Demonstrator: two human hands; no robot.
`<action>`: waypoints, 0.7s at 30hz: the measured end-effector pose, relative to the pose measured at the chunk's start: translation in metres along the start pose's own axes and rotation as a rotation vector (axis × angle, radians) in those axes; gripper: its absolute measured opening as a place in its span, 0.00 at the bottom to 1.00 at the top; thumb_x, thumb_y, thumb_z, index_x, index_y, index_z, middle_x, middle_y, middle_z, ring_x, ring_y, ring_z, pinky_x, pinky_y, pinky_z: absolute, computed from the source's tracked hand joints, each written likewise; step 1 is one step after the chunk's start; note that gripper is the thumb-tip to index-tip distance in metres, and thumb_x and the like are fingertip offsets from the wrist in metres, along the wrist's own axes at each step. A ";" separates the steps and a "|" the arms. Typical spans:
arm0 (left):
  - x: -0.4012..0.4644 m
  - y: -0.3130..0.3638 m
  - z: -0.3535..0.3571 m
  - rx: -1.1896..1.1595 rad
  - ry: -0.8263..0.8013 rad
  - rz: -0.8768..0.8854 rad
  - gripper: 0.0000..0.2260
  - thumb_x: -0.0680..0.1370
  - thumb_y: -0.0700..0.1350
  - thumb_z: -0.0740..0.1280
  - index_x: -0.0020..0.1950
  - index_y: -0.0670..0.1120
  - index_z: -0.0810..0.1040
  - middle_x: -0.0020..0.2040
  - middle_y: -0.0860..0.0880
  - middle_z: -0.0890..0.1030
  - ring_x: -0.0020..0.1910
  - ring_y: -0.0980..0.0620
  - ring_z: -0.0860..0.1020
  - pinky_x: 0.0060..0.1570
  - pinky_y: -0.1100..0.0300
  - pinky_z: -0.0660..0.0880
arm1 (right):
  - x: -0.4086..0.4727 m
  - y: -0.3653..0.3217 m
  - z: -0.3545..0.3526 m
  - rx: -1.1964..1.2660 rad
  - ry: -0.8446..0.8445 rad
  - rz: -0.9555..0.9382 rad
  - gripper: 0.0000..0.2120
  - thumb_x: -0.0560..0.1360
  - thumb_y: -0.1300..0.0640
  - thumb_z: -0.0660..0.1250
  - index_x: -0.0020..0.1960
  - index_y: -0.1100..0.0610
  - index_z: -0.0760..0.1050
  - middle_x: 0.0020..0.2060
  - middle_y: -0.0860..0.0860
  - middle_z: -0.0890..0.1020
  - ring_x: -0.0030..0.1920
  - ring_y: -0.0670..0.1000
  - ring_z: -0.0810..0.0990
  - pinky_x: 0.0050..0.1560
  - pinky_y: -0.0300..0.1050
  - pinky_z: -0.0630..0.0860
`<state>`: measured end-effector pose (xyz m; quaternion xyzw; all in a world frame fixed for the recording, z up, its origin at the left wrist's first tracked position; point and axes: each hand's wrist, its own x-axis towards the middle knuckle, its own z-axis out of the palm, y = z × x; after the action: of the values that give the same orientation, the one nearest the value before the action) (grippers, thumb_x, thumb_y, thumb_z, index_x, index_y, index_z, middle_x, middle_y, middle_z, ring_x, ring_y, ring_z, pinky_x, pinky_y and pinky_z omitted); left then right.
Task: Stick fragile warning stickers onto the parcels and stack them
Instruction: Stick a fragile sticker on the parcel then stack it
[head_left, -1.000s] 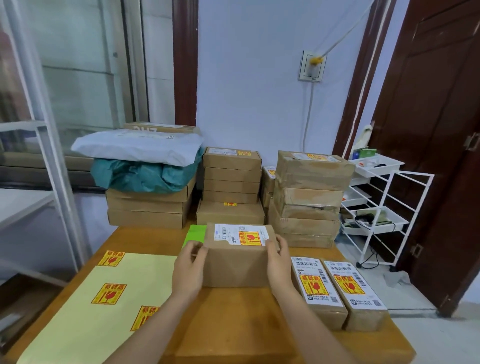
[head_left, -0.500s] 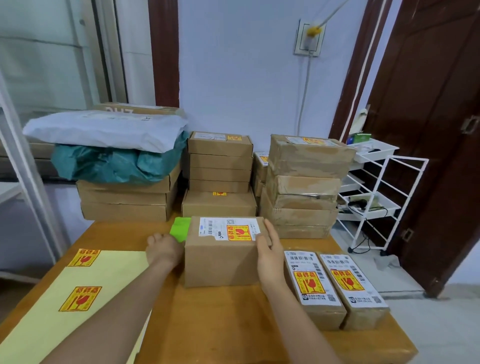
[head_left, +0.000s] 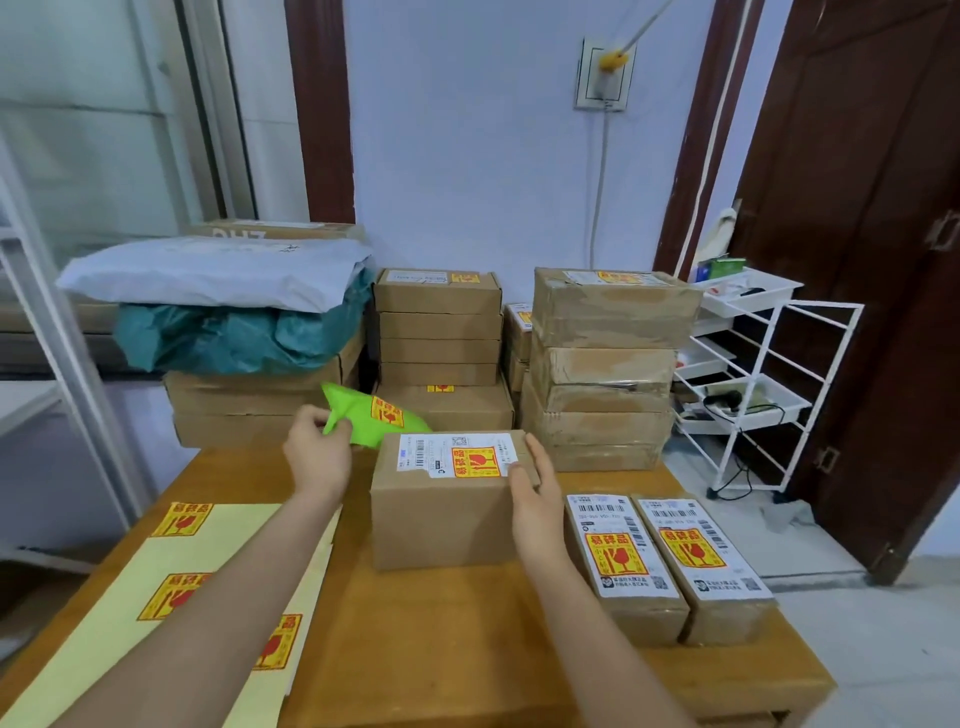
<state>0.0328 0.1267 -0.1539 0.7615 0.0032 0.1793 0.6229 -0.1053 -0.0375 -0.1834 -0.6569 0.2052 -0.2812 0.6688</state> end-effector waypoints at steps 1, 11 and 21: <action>-0.002 0.007 -0.003 -0.042 0.019 0.022 0.04 0.77 0.37 0.66 0.45 0.41 0.71 0.42 0.43 0.76 0.39 0.45 0.74 0.39 0.54 0.70 | -0.001 0.000 0.000 0.000 -0.001 0.001 0.21 0.80 0.57 0.58 0.72 0.44 0.64 0.50 0.37 0.74 0.53 0.41 0.73 0.52 0.40 0.70; -0.050 0.049 -0.014 -0.298 -0.116 0.045 0.10 0.76 0.37 0.68 0.37 0.46 0.70 0.37 0.49 0.74 0.39 0.48 0.73 0.42 0.54 0.72 | -0.005 -0.001 -0.001 0.004 -0.022 0.011 0.22 0.80 0.55 0.59 0.73 0.44 0.63 0.60 0.47 0.75 0.61 0.49 0.73 0.62 0.46 0.71; -0.075 0.032 -0.025 0.269 -0.228 0.176 0.07 0.73 0.43 0.69 0.45 0.46 0.72 0.39 0.52 0.73 0.49 0.46 0.69 0.50 0.51 0.66 | 0.004 -0.008 -0.008 0.132 -0.090 0.260 0.19 0.80 0.42 0.55 0.64 0.50 0.74 0.60 0.52 0.78 0.61 0.52 0.75 0.67 0.51 0.69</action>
<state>-0.0512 0.1267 -0.1398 0.8506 -0.1098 0.1436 0.4937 -0.1086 -0.0462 -0.1755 -0.5913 0.2397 -0.1753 0.7498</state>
